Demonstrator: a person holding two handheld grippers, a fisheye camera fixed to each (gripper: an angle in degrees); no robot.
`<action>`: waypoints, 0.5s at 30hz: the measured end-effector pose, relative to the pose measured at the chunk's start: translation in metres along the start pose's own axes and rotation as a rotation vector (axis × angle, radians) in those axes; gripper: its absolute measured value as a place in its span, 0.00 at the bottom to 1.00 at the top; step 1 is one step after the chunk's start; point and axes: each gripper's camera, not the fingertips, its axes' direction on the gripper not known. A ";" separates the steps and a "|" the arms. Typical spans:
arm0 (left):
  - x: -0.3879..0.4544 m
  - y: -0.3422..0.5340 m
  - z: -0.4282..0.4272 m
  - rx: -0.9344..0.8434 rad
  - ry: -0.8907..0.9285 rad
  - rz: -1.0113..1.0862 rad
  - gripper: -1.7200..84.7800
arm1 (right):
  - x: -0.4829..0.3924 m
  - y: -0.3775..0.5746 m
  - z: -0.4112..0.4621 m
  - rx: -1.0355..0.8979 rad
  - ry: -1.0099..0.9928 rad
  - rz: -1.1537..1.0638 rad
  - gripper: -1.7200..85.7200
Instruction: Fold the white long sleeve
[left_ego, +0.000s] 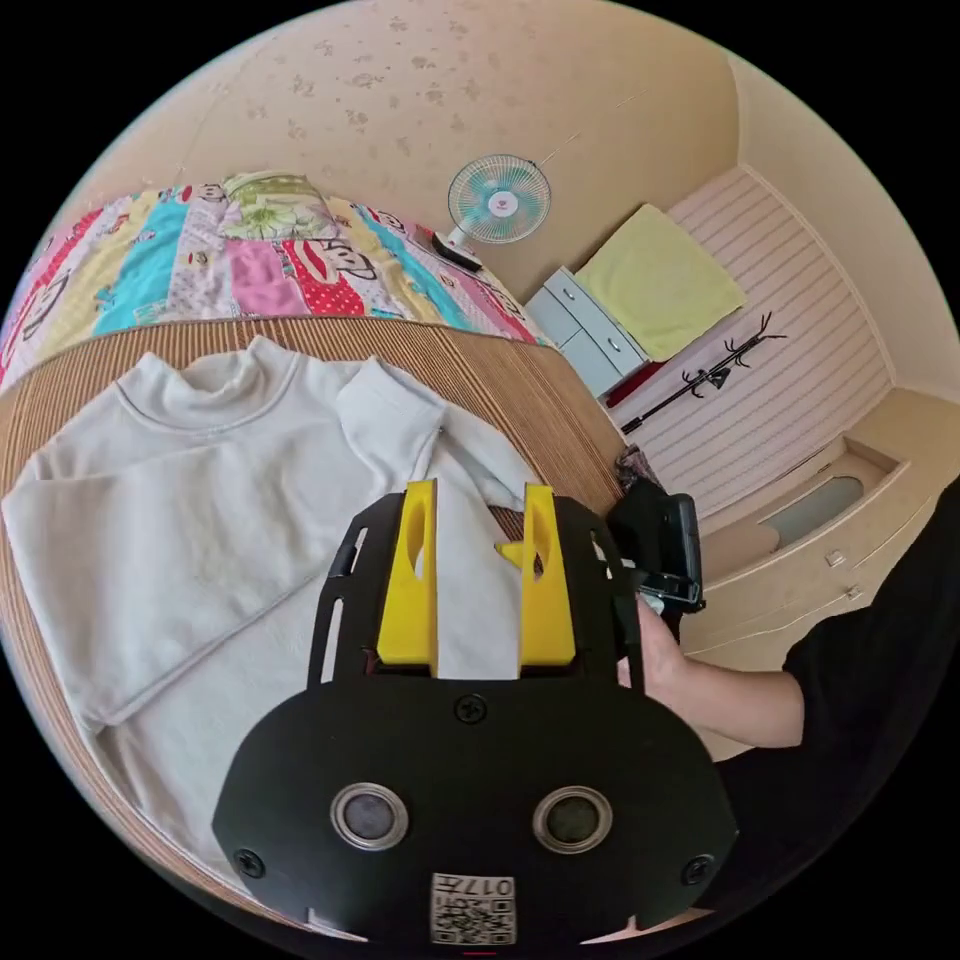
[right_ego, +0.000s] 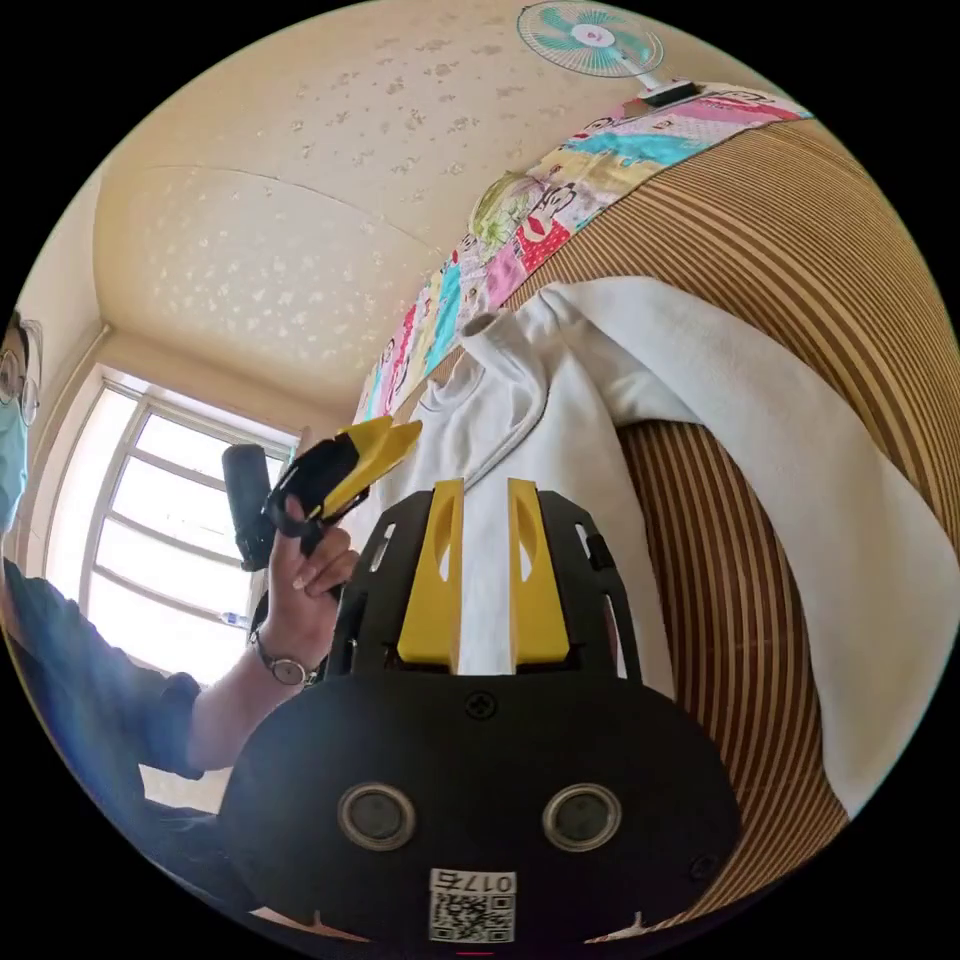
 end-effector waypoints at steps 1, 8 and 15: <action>-0.001 0.006 -0.005 0.011 -0.009 -0.018 0.15 | 0.001 -0.010 -0.007 0.024 -0.071 -0.006 0.11; -0.060 0.030 -0.156 0.252 -0.532 -0.284 0.14 | -0.049 -0.074 0.013 0.005 0.199 -0.126 0.15; -0.171 0.008 -0.202 0.206 -0.613 -0.427 0.17 | -0.058 -0.120 0.051 -0.014 0.349 -0.092 0.16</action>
